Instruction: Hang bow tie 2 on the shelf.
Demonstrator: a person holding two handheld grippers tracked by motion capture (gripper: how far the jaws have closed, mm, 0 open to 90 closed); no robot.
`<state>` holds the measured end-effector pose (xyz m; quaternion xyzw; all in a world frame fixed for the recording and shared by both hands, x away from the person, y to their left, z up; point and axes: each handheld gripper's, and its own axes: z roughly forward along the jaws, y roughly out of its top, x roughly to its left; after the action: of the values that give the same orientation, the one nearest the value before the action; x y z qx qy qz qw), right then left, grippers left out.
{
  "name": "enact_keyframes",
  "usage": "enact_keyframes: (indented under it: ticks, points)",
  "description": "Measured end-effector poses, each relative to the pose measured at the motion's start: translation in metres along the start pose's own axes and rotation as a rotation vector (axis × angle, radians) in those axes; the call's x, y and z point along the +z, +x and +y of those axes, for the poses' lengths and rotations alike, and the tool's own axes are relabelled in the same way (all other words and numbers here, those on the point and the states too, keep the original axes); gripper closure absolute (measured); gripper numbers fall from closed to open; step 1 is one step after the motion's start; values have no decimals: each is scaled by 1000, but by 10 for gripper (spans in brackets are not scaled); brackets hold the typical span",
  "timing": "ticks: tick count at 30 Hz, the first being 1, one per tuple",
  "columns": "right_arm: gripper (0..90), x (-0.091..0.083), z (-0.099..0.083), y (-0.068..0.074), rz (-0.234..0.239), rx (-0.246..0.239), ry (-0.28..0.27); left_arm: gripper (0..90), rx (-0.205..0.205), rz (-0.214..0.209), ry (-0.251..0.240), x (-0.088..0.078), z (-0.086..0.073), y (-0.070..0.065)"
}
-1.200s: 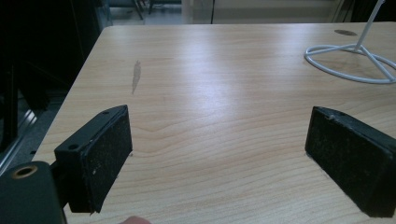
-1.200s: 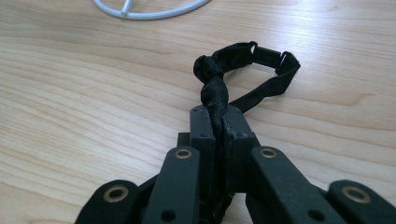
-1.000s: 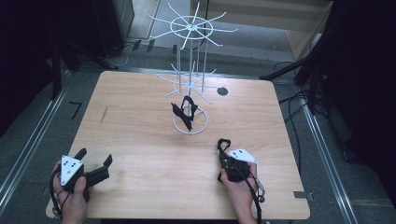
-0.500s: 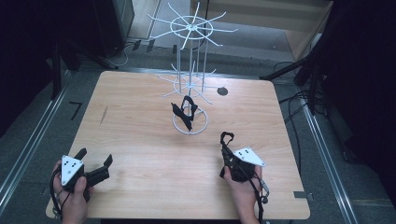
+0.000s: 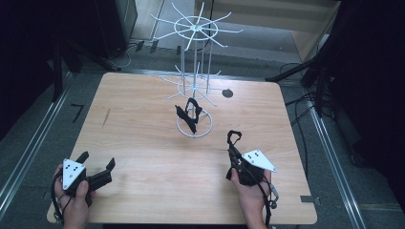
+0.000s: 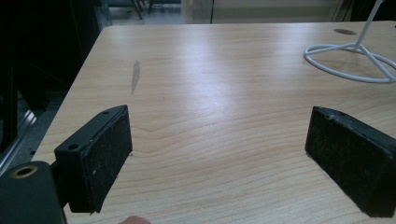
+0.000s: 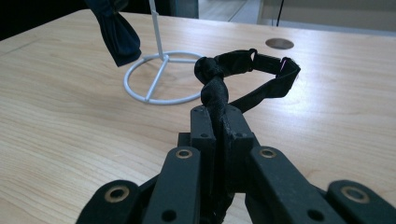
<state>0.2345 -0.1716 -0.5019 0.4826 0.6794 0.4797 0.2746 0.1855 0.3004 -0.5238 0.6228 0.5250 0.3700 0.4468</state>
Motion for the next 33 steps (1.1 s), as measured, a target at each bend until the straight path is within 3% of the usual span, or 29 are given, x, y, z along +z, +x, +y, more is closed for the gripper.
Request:
enact_keyframes:
  ticks: [10, 33]
  points:
    - [865, -7, 13, 5, 16, -14, -44, 82, 3, 0, 2, 0, 0, 0]
    - [864, -17, 30, 9, 40, -23, -84, 81, 0, -2, 0, 0, 0, 0]
